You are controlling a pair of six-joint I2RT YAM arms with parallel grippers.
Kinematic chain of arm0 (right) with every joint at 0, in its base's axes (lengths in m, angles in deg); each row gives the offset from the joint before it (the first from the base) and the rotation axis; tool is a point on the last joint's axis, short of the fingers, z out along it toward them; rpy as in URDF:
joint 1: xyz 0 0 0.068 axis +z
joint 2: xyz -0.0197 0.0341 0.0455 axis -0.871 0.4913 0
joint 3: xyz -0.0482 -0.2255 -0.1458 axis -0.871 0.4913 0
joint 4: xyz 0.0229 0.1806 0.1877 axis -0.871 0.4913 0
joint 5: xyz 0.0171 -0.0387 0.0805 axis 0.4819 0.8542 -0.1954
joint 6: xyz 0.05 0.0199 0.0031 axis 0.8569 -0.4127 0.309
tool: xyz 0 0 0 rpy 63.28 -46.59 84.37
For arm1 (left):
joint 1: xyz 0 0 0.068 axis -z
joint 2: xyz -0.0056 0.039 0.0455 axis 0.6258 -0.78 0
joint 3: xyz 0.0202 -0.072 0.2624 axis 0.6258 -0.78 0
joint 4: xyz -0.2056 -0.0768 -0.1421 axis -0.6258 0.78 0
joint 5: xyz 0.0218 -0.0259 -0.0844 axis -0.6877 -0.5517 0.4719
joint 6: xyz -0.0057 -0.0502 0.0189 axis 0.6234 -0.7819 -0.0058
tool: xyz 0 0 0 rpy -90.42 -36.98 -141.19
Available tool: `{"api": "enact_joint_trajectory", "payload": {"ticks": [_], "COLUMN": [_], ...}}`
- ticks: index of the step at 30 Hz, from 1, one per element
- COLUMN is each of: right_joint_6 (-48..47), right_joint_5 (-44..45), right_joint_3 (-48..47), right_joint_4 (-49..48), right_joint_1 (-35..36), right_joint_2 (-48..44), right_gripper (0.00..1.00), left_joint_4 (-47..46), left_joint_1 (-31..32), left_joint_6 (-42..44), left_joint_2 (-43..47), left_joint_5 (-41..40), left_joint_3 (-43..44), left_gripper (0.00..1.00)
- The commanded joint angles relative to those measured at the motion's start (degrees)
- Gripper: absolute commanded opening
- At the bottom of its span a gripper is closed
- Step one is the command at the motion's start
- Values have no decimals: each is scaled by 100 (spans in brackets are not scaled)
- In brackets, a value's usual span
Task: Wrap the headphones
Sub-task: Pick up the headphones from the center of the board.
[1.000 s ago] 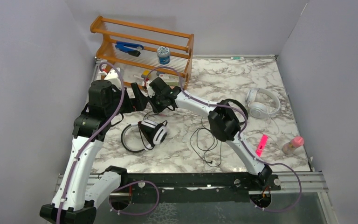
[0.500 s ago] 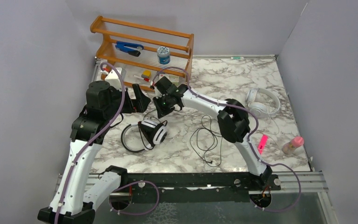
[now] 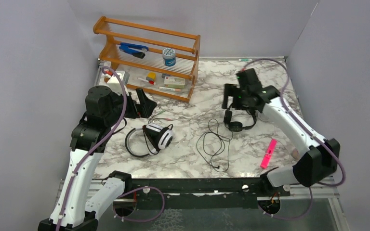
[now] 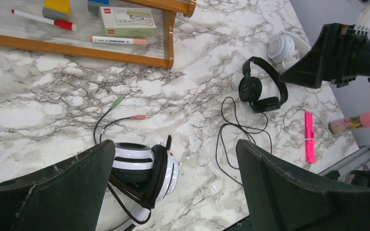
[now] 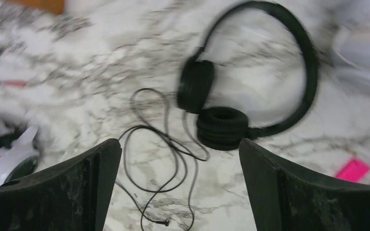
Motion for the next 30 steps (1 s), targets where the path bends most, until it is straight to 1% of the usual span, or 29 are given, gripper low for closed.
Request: {"api": "enact_joint_trajectory", "payload": {"ticks": [1,3,5,9,11,13,17,21,22,23,25,26,27,30], "right_joint_6": [1673,2362,3009,3321,3568,3642,3601,3807,3868,3936,3927,3872,3759,3119], "right_joint_5": [30,345,722,755,1011,1114,628,297,233,179,23,-11,-19,-39], "right_joint_3": [1161,1352,1421,1595,1672,1895,2317,2264,2290,2333,2514,2580,2589,2460], "right_joint_4": [-195,-331,-223,-383,-280,-437,-1194,-1270,-1281,-1285,-1506,-1604,-1636,-1647], "right_joint_1": [-1102,-1226,-1390,-1853,-1980,-2040,-2087,-2090,-2088,-2088,-2090,-2090,-2084,-2007], "right_joint_2": [-719,-817,-717,-291,-132,-44,247,680,716,720,605,535,469,267], "right_gripper": [98,99,100,100,96,91,82,76,72,65,46,39,34,12], "left_joint_4": [-263,-278,-285,-277,-258,-245,-254,-248,-254,-252,-259,-264,-275,-350], "left_joint_1": [11,11,14,11,10,10,15,11,12,17,15,17,16,16], "left_joint_6": [46,32,5,-29,-55,-76,-109,-197,-247,-292,-397,-440,-485,-621], "left_joint_2": [-81,-77,-26,92,137,172,92,-63,-90,-124,-188,-222,-256,-455], "left_joint_5": [388,446,479,533,549,567,593,727,752,786,848,865,879,1026], "left_joint_3": [-16,-15,-25,-41,-43,-47,-46,59,70,67,42,30,20,8], "left_gripper": [99,98,98,98,98,98,98,98,98,99,98,98,98,98]}}
